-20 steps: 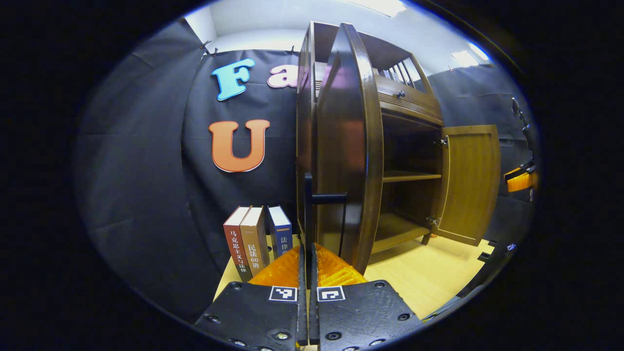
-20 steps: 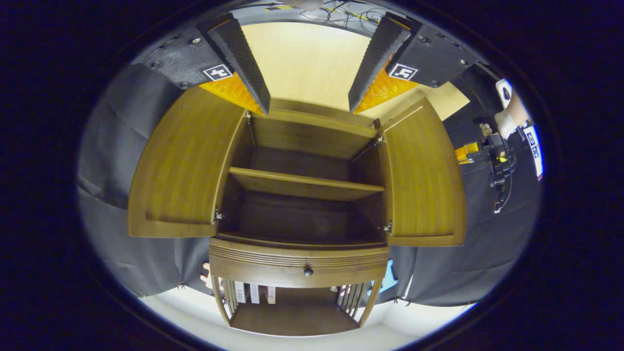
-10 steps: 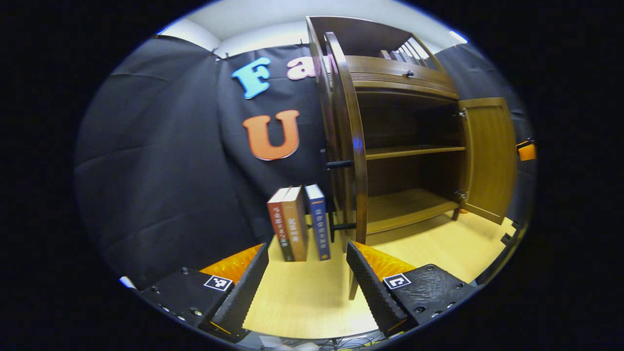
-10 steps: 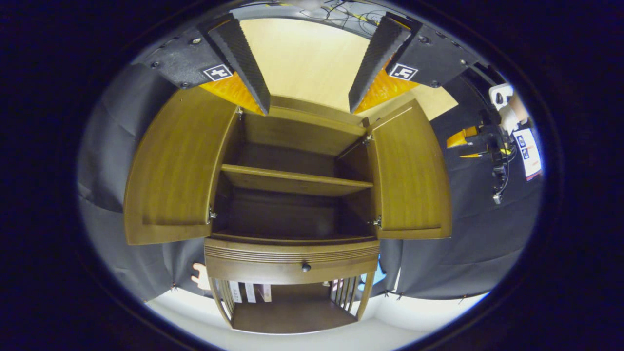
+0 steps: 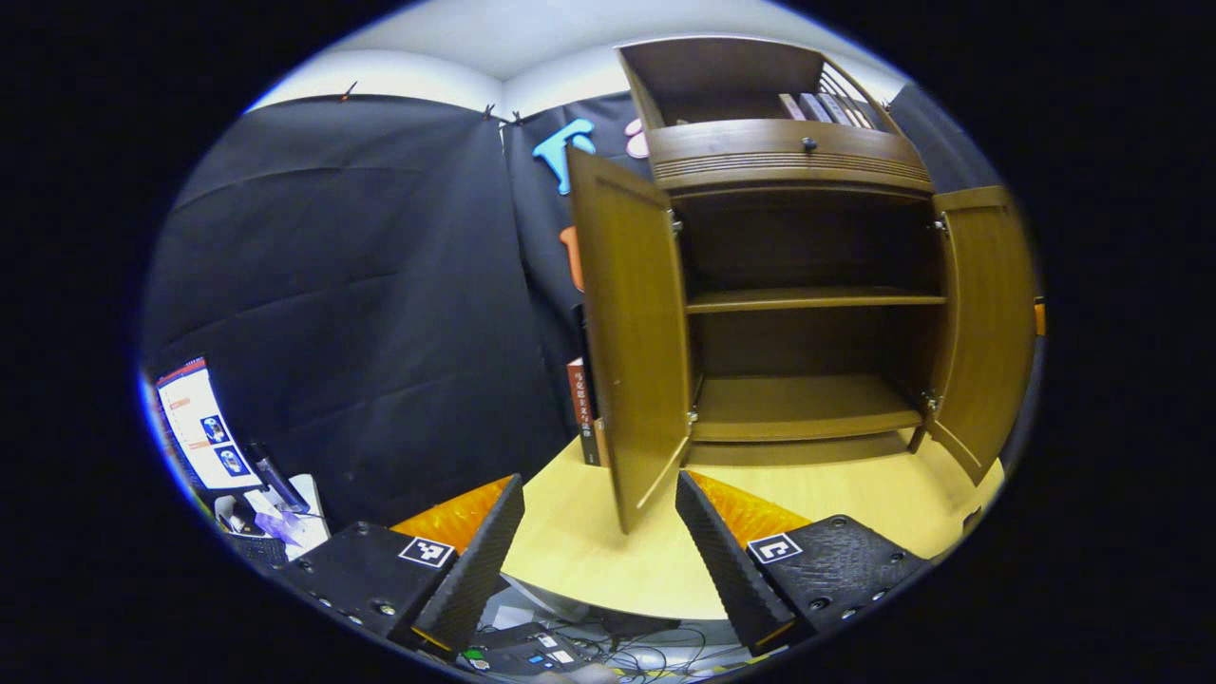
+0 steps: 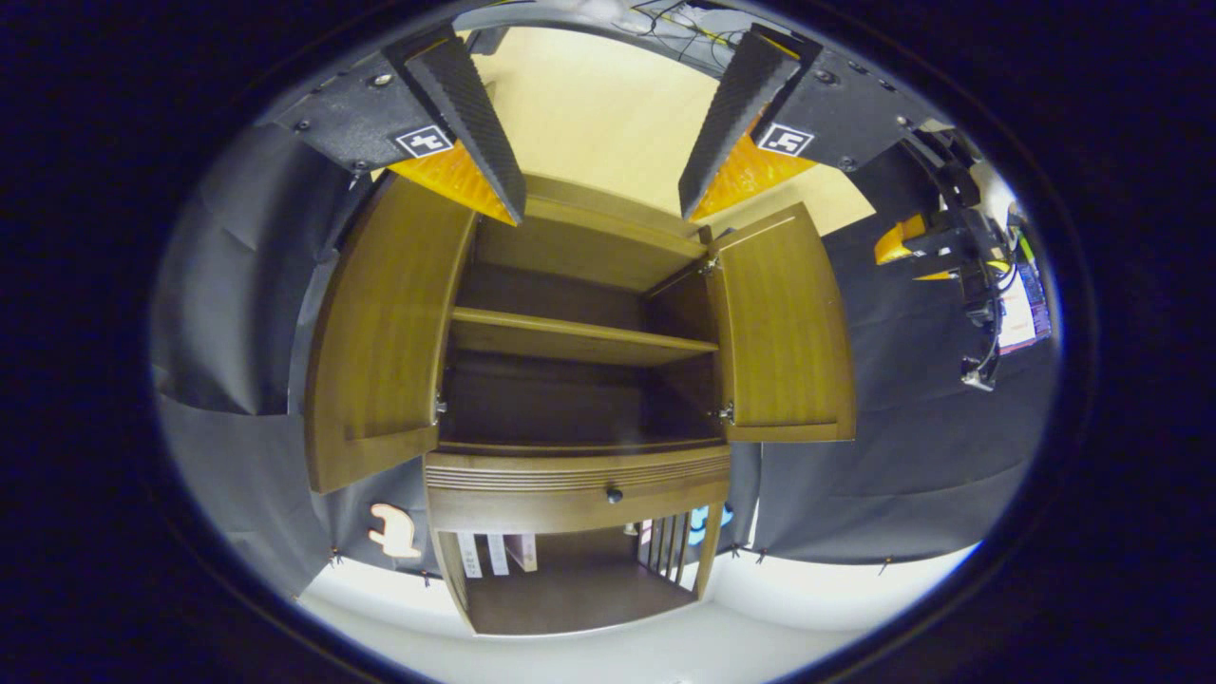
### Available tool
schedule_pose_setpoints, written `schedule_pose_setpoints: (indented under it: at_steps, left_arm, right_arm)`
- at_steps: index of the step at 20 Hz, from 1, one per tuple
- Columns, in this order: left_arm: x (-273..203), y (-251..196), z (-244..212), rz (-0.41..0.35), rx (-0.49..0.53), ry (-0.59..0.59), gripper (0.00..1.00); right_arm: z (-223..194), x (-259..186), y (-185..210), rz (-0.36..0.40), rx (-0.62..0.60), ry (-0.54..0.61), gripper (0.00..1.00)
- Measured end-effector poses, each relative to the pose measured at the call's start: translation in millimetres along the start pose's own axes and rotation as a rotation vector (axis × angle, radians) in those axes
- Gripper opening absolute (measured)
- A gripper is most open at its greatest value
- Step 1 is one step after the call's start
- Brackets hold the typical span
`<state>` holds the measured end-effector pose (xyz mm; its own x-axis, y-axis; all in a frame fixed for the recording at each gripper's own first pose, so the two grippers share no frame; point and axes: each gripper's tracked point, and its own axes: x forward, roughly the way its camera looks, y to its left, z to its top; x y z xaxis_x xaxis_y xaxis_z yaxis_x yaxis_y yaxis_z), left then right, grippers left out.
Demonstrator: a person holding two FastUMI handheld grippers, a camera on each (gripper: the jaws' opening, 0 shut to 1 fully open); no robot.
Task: Open the right door of the double-door shoe cabinet with the right hand, and open the left door with the left hand.
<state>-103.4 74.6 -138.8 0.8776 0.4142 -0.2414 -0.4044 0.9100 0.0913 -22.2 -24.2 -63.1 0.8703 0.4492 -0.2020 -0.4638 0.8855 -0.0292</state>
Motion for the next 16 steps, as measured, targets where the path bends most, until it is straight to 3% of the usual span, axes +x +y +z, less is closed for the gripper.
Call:
schedule_pose_setpoints:
  at_steps: [5,8,9,16]
  left_arm:
    - [-16,-83,61,-0.109,-0.023,-0.077,0.96]
    - [-23,-104,90,-0.149,-0.006,-0.124,1.00]
    - [-24,-111,99,-0.169,-0.012,-0.140,0.96]
    - [-21,-143,131,-0.293,-0.048,-0.199,0.96]
  right_arm:
    - [13,-6,-17,-0.041,0.041,-0.047,1.00]
    - [26,-5,-30,-0.104,0.058,-0.085,1.00]
    - [31,-4,-35,-0.127,0.066,-0.096,1.00]
    - [51,2,-55,-0.245,0.099,-0.157,0.99]
